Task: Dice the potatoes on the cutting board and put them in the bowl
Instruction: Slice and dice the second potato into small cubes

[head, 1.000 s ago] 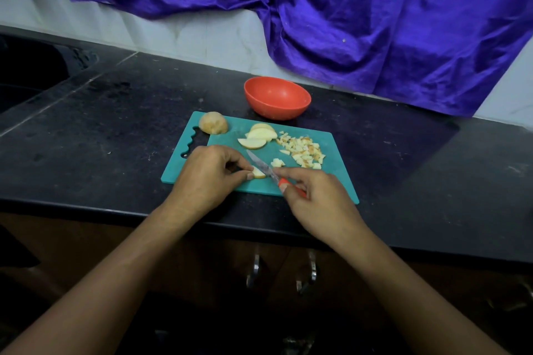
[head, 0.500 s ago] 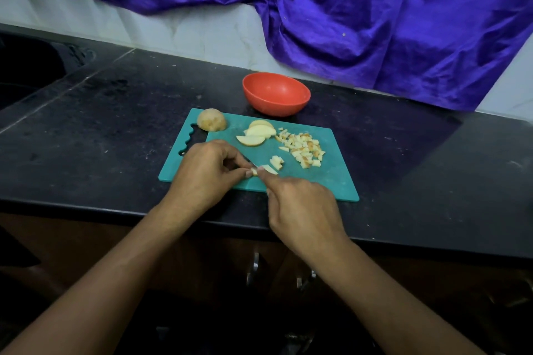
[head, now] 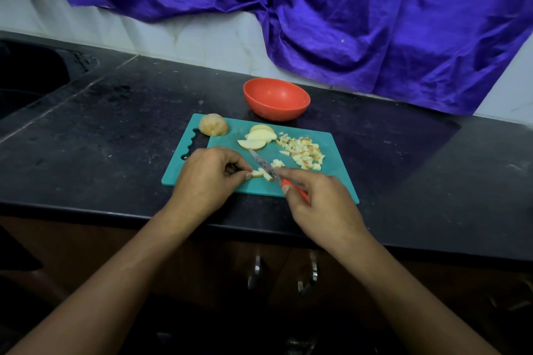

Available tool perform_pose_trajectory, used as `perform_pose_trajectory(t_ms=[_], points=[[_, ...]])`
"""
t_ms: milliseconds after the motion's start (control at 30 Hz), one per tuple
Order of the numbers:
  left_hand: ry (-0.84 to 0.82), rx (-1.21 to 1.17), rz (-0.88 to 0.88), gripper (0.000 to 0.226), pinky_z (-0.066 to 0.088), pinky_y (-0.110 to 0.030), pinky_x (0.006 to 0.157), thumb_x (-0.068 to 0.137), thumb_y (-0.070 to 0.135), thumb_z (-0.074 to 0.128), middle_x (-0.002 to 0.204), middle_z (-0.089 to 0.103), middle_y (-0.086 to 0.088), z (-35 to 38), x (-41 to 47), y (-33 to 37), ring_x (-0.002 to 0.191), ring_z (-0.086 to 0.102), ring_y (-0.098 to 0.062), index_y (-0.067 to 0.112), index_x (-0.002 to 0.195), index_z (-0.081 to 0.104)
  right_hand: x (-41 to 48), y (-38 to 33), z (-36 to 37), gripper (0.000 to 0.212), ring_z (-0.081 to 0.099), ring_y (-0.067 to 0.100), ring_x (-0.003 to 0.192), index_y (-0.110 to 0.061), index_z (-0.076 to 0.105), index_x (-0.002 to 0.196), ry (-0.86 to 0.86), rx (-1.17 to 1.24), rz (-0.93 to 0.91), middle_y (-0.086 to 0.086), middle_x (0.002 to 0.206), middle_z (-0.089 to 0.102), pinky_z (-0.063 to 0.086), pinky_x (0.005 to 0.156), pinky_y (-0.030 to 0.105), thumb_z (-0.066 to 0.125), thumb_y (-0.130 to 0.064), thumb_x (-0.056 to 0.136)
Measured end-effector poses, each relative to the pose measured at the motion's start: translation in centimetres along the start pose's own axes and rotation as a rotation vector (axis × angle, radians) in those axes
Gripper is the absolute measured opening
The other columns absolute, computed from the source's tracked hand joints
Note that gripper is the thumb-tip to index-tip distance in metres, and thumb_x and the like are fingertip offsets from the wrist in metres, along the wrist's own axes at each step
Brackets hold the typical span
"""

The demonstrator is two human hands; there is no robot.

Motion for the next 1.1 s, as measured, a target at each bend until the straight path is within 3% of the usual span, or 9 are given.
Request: perform_pose_trajectory(t_ms=[167, 333, 533, 633, 733, 800, 900, 1100], points=[[0.016, -0.021, 0.014, 0.007, 0.058, -0.024, 0.076, 0.085, 0.028, 0.083, 0.084, 0.072, 0.019, 0.0, 0.0, -0.2, 0.078, 0.066, 0.003, 0.03, 0.09, 0.079, 0.1, -1.9, 0.6, 0.04, 0.051, 0.002, 0.068, -0.047, 0.053, 0.143, -0.015, -0.136, -0.062, -0.015, 0.1, 0.068, 0.037, 0.058, 0.021, 0.048, -0.037, 0.105], [0.027, -0.019, 0.008, 0.005, 0.048, -0.01, 0.069, 0.084, 0.03, 0.083, 0.079, 0.069, 0.024, 0.1, 0.1, -0.4, 0.076, 0.065, 0.008, 0.031, 0.086, 0.079, -0.3, -2.4, 0.9, 0.042, 0.06, 0.009, 0.08, -0.046, 0.05, 0.146, 0.009, -0.188, -0.084, -0.01, 0.096, 0.069, 0.052, 0.072, 0.032, 0.046, -0.037, 0.105], [0.003, -0.028, 0.0, 0.006, 0.048, -0.013, 0.069, 0.085, 0.027, 0.081, 0.078, 0.07, 0.022, 0.1, 0.1, -0.2, 0.075, 0.066, 0.005, 0.032, 0.086, 0.078, -0.2, -3.0, 2.0, 0.047, 0.061, 0.012, 0.088, -0.036, 0.044, 0.153, 0.007, -0.294, -0.172, -0.007, 0.101, 0.068, 0.041, 0.068, 0.03, 0.044, -0.032, 0.106], [0.003, -0.03, -0.016, 0.007, 0.051, -0.015, 0.068, 0.085, 0.028, 0.082, 0.076, 0.07, 0.022, 0.1, 0.0, -0.3, 0.072, 0.066, 0.005, 0.033, 0.084, 0.076, -0.3, -2.9, 1.9, 0.047, 0.06, 0.011, 0.089, -0.037, 0.042, 0.154, -0.007, -0.305, -0.189, -0.007, 0.104, 0.067, 0.043, 0.069, 0.03, 0.044, -0.032, 0.107], [0.007, -0.021, -0.02, 0.006, 0.053, -0.018, 0.069, 0.085, 0.03, 0.082, 0.077, 0.071, 0.02, 0.1, -0.1, -0.2, 0.072, 0.065, 0.004, 0.032, 0.085, 0.076, 0.2, -1.3, 1.3, 0.04, 0.06, 0.008, 0.079, -0.046, 0.052, 0.144, -0.041, -0.134, -0.094, -0.011, 0.101, 0.069, 0.051, 0.07, 0.03, 0.049, -0.036, 0.105], [0.006, -0.01, -0.02, 0.007, 0.051, -0.018, 0.067, 0.085, 0.029, 0.082, 0.076, 0.07, 0.019, 0.1, -0.1, -0.3, 0.072, 0.065, 0.003, 0.033, 0.085, 0.075, 0.8, 0.2, 1.3, 0.034, 0.064, 0.011, 0.07, -0.047, 0.061, 0.135, -0.084, 0.128, 0.002, -0.012, 0.091, 0.07, 0.055, 0.063, 0.032, 0.056, -0.034, 0.104], [-0.016, -0.036, -0.015, 0.011, 0.051, -0.02, 0.066, 0.085, 0.027, 0.082, 0.076, 0.07, 0.021, 0.1, 0.0, -0.5, 0.073, 0.064, 0.003, 0.034, 0.084, 0.075, 1.3, 2.0, 0.7, 0.029, 0.048, 0.007, 0.045, -0.038, 0.068, 0.129, -0.055, 0.505, 0.119, -0.002, 0.064, 0.061, 0.039, 0.046, 0.027, 0.059, -0.024, 0.104], [-0.069, -0.063, -0.022, 0.013, 0.05, -0.022, 0.067, 0.086, 0.026, 0.081, 0.081, 0.072, 0.021, 0.2, 0.3, -0.7, 0.076, 0.064, 0.0, 0.037, 0.084, 0.074, 1.8, 3.7, 0.5, 0.032, 0.038, 0.009, 0.04, -0.031, 0.066, 0.133, 0.044, 0.74, 0.168, 0.003, 0.061, 0.057, 0.034, 0.038, 0.026, 0.058, -0.019, 0.105]])
Point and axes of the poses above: each hand's wrist, its own x-axis towards the middle knuckle, its own z-axis out of the palm, y = z × x, the point moved 5 cm from there along x, towards the middle knuckle
